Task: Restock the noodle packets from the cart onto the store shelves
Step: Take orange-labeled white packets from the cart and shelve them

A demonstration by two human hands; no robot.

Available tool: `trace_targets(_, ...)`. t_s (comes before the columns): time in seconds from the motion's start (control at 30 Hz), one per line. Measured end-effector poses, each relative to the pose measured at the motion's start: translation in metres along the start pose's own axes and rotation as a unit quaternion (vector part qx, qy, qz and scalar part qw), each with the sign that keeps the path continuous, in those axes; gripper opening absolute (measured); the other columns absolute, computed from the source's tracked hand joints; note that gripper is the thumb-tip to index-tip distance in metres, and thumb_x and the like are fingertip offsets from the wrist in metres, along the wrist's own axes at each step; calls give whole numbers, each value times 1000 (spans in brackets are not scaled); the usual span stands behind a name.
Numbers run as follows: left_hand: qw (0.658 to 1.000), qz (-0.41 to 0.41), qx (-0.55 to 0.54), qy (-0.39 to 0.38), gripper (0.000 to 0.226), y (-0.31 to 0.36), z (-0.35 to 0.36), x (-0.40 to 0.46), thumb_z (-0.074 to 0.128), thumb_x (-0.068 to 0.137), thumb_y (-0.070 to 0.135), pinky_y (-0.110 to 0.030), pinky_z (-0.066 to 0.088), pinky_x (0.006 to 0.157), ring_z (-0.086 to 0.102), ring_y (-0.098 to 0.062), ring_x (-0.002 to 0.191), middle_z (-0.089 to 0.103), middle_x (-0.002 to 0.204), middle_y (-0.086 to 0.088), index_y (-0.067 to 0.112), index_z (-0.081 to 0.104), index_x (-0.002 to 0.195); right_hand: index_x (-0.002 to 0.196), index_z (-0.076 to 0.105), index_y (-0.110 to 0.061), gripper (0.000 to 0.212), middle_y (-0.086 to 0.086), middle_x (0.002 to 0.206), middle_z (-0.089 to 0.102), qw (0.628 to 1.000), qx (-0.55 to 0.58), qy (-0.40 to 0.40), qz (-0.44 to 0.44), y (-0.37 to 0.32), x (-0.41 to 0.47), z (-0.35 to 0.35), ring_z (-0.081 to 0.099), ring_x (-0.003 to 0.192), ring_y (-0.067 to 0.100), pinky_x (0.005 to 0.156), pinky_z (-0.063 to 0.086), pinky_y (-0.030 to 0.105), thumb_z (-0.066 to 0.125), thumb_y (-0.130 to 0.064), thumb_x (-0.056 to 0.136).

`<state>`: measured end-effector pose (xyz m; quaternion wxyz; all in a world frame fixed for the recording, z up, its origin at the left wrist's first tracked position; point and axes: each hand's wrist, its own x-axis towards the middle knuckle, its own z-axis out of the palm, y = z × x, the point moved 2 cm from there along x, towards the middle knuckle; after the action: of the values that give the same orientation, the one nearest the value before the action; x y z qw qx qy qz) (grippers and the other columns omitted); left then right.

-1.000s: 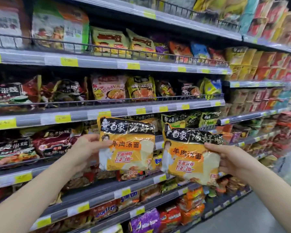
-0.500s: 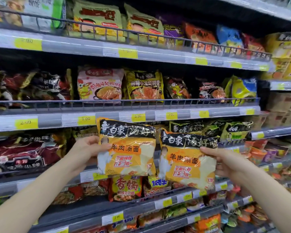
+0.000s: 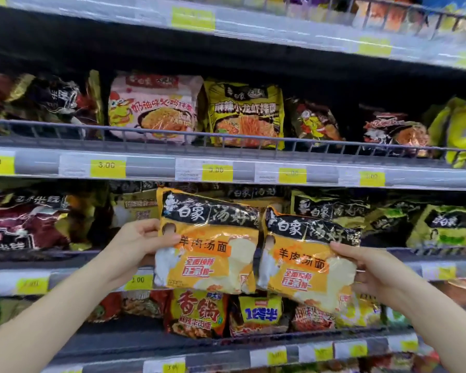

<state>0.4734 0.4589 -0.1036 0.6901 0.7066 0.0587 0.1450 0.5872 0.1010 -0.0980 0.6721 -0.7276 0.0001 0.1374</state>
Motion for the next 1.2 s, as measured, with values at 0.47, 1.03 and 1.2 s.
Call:
trace_targets(0.47, 997, 61, -13, 55, 41, -51, -7, -17, 87, 40, 36, -48, 48, 82, 71, -27, 76, 74, 92, -15, 20, 75, 77, 87, 69, 5, 34, 20, 81, 71, 985, -53, 59, -156, 6, 21, 11, 65, 71, 31, 70, 55, 45, 77, -25, 74)
trace_targets(1.03, 992, 94, 23, 80, 82, -38, -18, -16, 91, 24, 50, -42, 53, 77, 67, -35, 85, 70, 101, -23, 9, 72, 93, 111, 53, -4, 52, 12, 86, 60, 934, -248, 114, -232, -58, 103, 104, 58, 69, 27, 63, 50, 35, 73, -39, 79)
trace_targets(1.2, 992, 94, 25, 81, 93, -35, -19, -16, 91, 20, 50, -35, 58, 66, 71, -29, 80, 73, 94, -16, 6, 68, 99, 127, 48, 3, 66, 18, 98, 64, 936, -297, 101, -160, -57, 110, 115, 65, 89, 30, 75, 52, 36, 68, -41, 83)
